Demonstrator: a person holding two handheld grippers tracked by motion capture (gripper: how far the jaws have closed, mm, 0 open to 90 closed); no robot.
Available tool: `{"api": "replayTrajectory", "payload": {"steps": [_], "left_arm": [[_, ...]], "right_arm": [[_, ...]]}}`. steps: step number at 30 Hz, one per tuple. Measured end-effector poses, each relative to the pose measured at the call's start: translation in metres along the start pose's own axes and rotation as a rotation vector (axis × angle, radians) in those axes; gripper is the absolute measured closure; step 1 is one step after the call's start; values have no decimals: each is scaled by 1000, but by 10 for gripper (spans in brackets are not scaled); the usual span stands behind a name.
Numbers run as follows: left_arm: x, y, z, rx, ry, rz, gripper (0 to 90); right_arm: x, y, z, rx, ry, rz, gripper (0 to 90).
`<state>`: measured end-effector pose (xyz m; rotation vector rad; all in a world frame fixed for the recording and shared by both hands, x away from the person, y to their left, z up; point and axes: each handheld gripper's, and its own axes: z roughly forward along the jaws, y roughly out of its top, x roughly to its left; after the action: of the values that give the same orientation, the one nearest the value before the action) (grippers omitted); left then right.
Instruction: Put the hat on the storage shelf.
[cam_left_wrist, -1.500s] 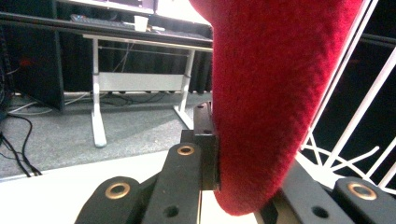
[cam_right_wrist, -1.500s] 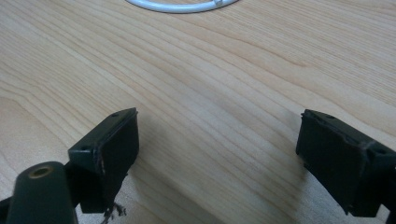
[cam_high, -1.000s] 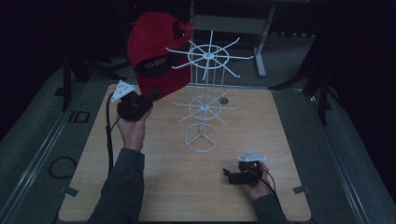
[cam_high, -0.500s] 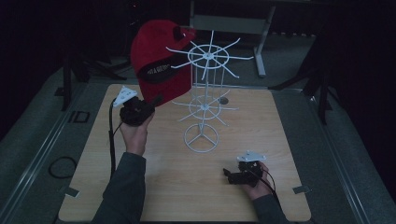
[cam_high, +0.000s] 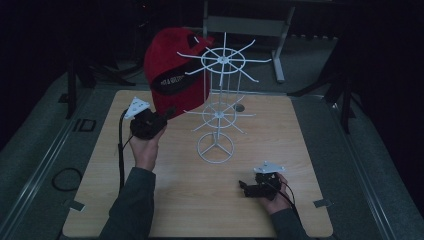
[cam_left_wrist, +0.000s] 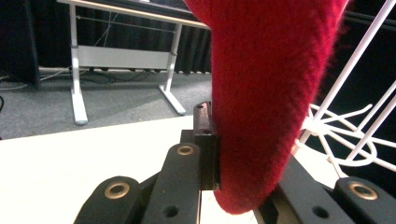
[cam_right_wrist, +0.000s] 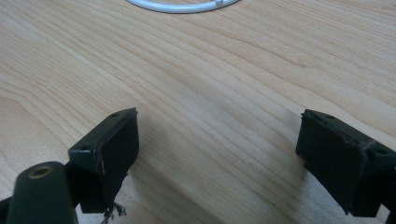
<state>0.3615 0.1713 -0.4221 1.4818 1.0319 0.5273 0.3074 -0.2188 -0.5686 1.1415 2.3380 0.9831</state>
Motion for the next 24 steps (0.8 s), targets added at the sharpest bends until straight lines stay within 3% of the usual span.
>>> {"api": "replayTrajectory", "payload": {"steps": [24], "left_arm": [[8, -36, -3, 69, 44, 25, 812]], "right_arm": [[0, 0, 0, 2, 1, 3, 131]]}}
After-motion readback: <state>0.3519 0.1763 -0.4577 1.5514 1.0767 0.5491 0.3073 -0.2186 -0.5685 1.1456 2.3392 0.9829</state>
